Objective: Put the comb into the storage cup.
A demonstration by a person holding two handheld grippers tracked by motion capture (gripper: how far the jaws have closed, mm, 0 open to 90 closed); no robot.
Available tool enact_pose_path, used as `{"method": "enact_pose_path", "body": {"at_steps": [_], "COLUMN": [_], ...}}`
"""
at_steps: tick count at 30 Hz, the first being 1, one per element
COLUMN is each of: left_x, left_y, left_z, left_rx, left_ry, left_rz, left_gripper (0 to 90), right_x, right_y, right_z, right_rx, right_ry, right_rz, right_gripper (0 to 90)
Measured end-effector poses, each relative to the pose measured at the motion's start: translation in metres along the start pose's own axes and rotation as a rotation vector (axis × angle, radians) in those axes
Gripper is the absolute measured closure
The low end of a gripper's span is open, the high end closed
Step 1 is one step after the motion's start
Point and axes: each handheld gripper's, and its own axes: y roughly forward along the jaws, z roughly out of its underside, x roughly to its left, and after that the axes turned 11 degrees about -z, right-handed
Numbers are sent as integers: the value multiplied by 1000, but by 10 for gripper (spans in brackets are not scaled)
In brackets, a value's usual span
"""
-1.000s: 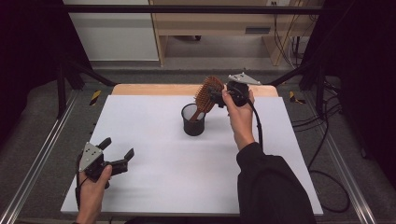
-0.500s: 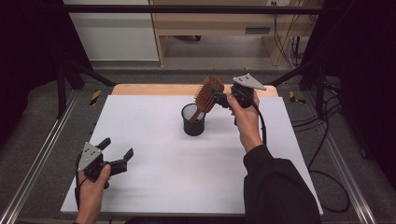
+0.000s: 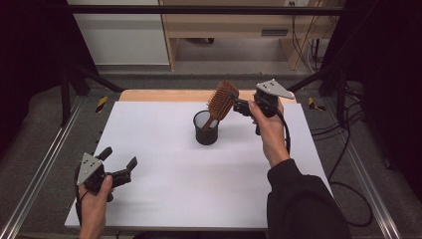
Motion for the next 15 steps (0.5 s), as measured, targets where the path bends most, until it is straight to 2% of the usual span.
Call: {"method": "enact_pose_path", "body": {"at_steps": [2, 5, 7, 15], "left_x": [1, 2, 3, 0], "left_y": [-1, -4, -5, -4], "left_z": [-1, -2, -3, -3], "left_rx": [-7, -32, -50, -47], "left_ry": [-7, -7, -8, 5], "left_rz": [-5, -14, -14, 0], "left_gripper": [26, 30, 37, 25], "right_x": [0, 0, 0, 1], "right_y": [-1, -4, -5, -9], "right_z": [0, 1, 1, 6], "right_rx": [-3, -8, -16, -37], "right_ry": [0, -30, -17, -41], "right_rz": [1, 18, 15, 2], "right_gripper": [64, 77, 76, 57]}}
